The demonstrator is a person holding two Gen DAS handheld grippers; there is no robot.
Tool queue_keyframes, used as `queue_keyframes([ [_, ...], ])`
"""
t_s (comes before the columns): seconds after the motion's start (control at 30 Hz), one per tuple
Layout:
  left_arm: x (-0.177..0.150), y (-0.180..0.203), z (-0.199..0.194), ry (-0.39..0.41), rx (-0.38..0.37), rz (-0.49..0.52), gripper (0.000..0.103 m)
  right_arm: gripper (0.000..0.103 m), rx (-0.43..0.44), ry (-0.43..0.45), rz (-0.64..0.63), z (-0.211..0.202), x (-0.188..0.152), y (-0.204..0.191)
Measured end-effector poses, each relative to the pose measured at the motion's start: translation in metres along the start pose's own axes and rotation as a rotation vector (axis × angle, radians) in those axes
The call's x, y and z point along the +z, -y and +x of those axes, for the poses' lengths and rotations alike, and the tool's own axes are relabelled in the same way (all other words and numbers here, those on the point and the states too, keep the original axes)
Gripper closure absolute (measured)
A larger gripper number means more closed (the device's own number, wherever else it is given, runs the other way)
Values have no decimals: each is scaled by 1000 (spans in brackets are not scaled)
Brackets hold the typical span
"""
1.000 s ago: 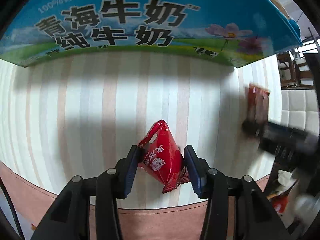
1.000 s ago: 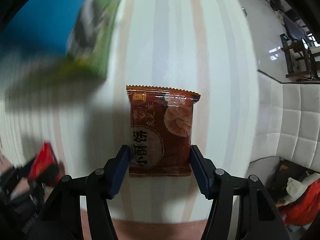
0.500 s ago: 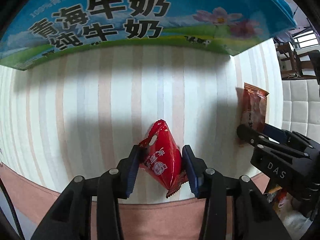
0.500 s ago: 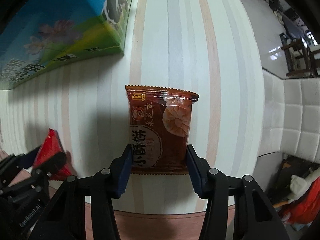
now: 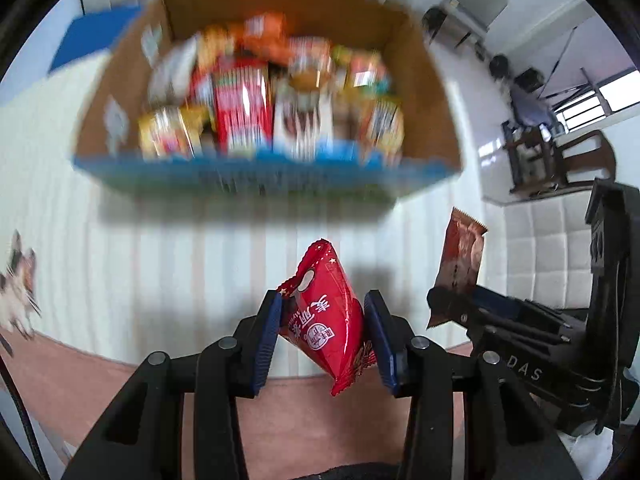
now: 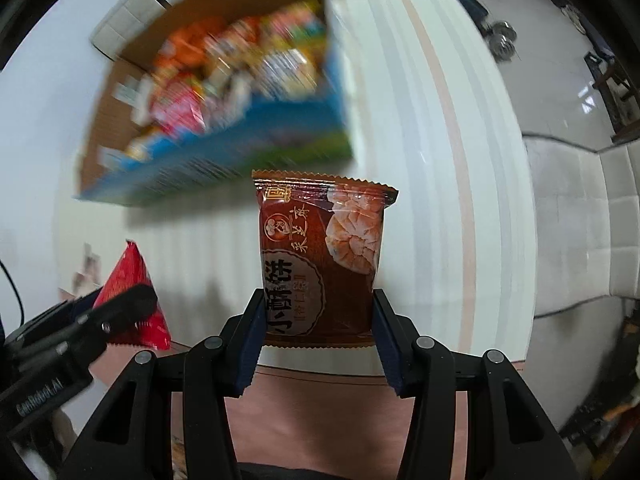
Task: Organize snacks
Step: 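Lift both held packets and carry them over the cardboard box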
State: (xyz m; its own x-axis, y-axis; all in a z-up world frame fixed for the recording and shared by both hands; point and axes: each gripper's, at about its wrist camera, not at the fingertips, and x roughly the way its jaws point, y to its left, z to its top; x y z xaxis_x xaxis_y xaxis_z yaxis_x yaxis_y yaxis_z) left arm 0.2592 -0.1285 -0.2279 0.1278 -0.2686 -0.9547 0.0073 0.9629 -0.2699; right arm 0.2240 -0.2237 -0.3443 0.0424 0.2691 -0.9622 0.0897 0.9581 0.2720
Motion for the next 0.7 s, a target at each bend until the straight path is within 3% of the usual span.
queue_keyframes([
  [0.13,36,-9,-39,64,-14,25,63,50,55,66,-20,-45,28,-24],
  [0.3,100,-25,-60,103,36,67,63,50,62,131,-38,-74,76,-66],
  [0.43,154,-56,-68,114,104,62,63,50,23,140,-41,-68,115,-82],
  [0.7,236,-104,-17,46,251,59,63,50,-55,51,-17,-8,165,-89],
])
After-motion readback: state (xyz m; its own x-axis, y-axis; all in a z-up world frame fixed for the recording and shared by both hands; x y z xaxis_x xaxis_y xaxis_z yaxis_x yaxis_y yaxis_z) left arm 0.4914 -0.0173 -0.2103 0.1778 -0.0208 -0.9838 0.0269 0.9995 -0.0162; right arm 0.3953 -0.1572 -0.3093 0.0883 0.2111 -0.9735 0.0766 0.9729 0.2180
